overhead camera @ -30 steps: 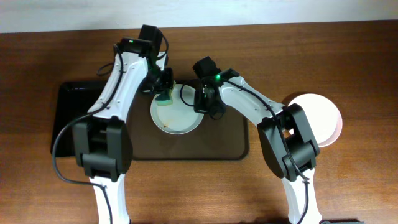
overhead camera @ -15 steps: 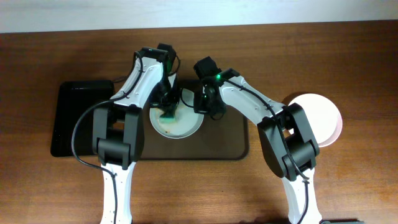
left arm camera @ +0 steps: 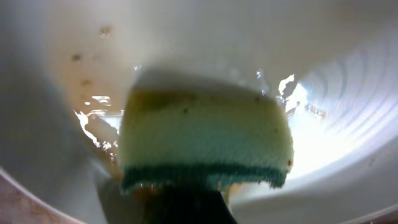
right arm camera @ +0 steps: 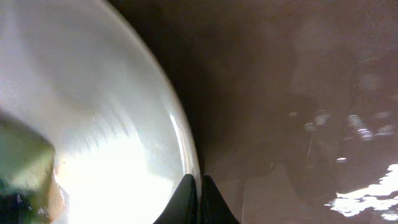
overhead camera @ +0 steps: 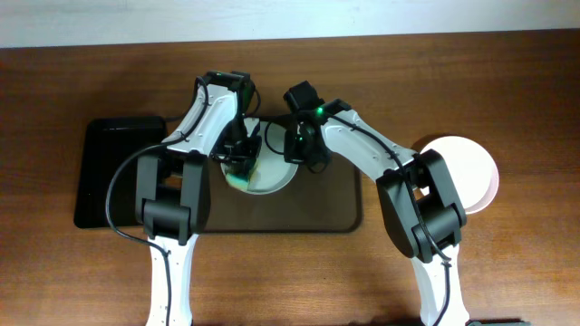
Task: Clean dirty plates on tray and stack at the side
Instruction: 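Scrub the last plate with the sponge in the left gripper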
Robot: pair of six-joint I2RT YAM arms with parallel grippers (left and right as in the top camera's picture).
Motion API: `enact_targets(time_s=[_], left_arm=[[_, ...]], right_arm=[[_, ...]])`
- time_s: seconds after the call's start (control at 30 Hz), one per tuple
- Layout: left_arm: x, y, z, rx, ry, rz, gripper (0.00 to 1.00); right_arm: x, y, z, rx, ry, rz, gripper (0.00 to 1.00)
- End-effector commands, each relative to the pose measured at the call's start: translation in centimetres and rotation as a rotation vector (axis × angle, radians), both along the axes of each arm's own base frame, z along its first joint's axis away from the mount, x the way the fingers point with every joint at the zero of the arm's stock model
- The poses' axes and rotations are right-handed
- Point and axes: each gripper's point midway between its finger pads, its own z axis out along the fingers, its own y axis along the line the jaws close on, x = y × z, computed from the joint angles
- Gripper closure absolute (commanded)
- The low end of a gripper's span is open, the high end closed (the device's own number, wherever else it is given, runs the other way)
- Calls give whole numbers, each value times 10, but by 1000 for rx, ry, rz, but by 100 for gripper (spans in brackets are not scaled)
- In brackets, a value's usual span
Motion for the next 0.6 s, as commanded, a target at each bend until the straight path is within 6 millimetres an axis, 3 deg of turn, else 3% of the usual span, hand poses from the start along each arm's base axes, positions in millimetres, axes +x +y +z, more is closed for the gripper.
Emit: enact_targets(time_s=[0.0,0.1,0.33,0.47,0.57], left_arm=[[32,-14,-21,-43,-112,58,100],[46,-18,-26,-51,-160,94,99],[73,5,-24,99,-278,298,99],[79,12,-13,136,-304,315,99],[82,26,9,199,-314,320,99]], right_arm=[[-4,-1,-9,-8,18,13,96],[-4,-1,-9,-8,17,13,96],[-3,0,-8,-6,14,14,96],[-3,0,-9,-8,14,17,96],[-3,0,-9,-8,14,17,96]])
